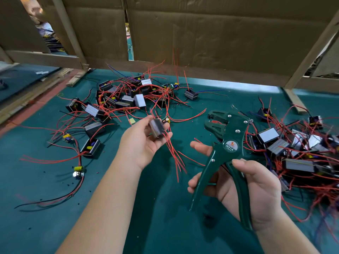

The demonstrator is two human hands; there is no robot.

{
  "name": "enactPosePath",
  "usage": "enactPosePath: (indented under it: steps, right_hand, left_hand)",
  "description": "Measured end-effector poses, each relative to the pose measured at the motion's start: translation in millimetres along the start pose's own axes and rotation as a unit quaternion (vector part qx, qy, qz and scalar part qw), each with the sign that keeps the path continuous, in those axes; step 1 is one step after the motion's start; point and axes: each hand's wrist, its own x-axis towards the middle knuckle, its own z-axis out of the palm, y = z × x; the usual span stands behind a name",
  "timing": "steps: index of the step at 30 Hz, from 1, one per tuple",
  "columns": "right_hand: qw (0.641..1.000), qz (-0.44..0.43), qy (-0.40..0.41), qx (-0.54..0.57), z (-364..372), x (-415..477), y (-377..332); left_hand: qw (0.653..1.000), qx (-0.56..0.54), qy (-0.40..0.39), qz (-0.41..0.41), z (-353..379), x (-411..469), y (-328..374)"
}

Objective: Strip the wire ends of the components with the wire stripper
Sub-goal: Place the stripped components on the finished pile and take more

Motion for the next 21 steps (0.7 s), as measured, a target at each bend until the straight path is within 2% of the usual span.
enactPosePath:
  steps: [2,4,8,15,21]
  right_hand:
    - [1.000,-0.003,0.002,0.000,0,0,0]
    - [1.000,-0.004,-0.004,-0.004,0,1,0]
    - [1.000,0.005,-0.012,0.010,-2,1,-1]
    - [0.999,0.039,0.009,-0.008,-1,3,4]
    - [0.997,0.081,0.006,-0.009,-1,3,4]
  left_hand:
    - [0.998,-0.059,0.019,-0.015,-3,1,4]
    - [0.997,-0.067,0.022,-0.010,-7,2,10]
    - [0.998,0.045,0.007,0.034,-10,-1,16]
    - [0.974,0.207,-0.045,0.083,1,-16,13]
    - [0.960,0.228,-0.104,0.126,7,-26,9]
